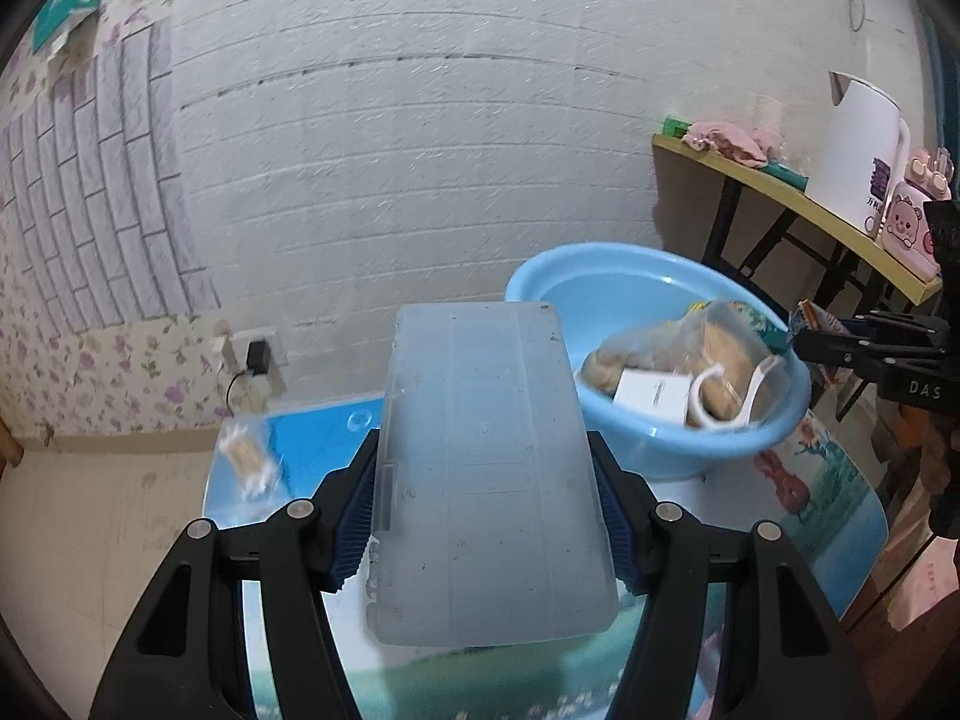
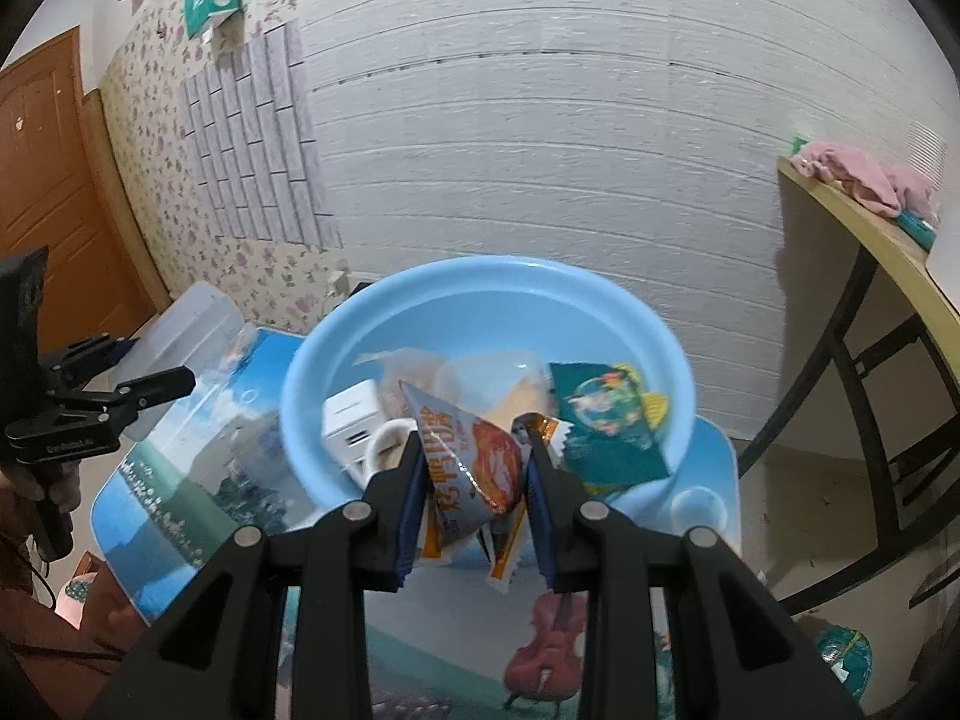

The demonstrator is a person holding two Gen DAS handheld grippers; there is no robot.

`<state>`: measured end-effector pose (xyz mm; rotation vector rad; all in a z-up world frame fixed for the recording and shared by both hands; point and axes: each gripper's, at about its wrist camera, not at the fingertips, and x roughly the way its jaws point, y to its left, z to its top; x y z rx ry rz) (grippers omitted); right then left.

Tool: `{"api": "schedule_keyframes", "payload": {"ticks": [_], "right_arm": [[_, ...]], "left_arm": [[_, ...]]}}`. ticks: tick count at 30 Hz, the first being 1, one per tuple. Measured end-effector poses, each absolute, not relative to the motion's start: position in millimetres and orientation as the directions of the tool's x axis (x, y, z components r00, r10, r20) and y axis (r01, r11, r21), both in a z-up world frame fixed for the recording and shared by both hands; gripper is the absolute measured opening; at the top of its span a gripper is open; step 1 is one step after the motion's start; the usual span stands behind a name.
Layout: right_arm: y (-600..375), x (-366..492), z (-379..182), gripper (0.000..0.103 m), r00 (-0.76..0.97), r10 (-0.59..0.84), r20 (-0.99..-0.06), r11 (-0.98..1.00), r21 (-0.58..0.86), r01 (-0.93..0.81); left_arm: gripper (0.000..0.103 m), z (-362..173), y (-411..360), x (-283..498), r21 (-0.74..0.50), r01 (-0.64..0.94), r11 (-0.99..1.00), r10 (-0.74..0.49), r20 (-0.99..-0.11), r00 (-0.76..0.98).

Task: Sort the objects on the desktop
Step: 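Lift and carry the clear box and orange packet over the basin with both grippers, then open the left gripper to drop the box while the right releases the packet into the basin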

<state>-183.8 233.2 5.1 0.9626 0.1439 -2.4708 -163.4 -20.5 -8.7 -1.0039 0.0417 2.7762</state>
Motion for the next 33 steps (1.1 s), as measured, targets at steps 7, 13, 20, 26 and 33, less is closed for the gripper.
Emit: {"api": "schedule_keyframes", "payload": {"ticks": [7,13,20,26,33], "right_arm": [[246.6,-206.2,0.8,0.030,-0.649,-0.381,-0.658,-0.894,0.086,0.439],[255.6,-224.2,-4.8,0.030,-0.658,-0.364,-0.659,-0.907,0.091,0.411],[259.3,-245.5,-9.8,0.030,-0.664,-0.356,-0.658,-0.911,0.084,0.405],[256.5,-260.0,-20.4,0.031,-0.643,-0.368,-0.671,-0.904,0.098,0.415],[254.6,-263.9,-26.3,0.034,-0.641,-0.375,-0.670,-0.899,0.094,0.428]], "left_arm": [[0.063,-2.5,9.5,-190.2,-0.026,-0.251,-0.968,0.211,-0.630,-0.748],[0.063,-3.1,36.0,-212.0,-0.020,-0.305,-0.952,0.248,-0.635,-0.732],[0.063,-7.0,55.8,-239.8,-0.005,-0.340,-0.940,0.261,-0.650,-0.714],[0.063,-17.0,67.4,-264.0,-0.026,-0.366,-0.930,0.285,-0.680,-0.675],[0.063,-21.8,73.1,-282.0,-0.017,-0.374,-0.927,0.282,-0.689,-0.668]]}}
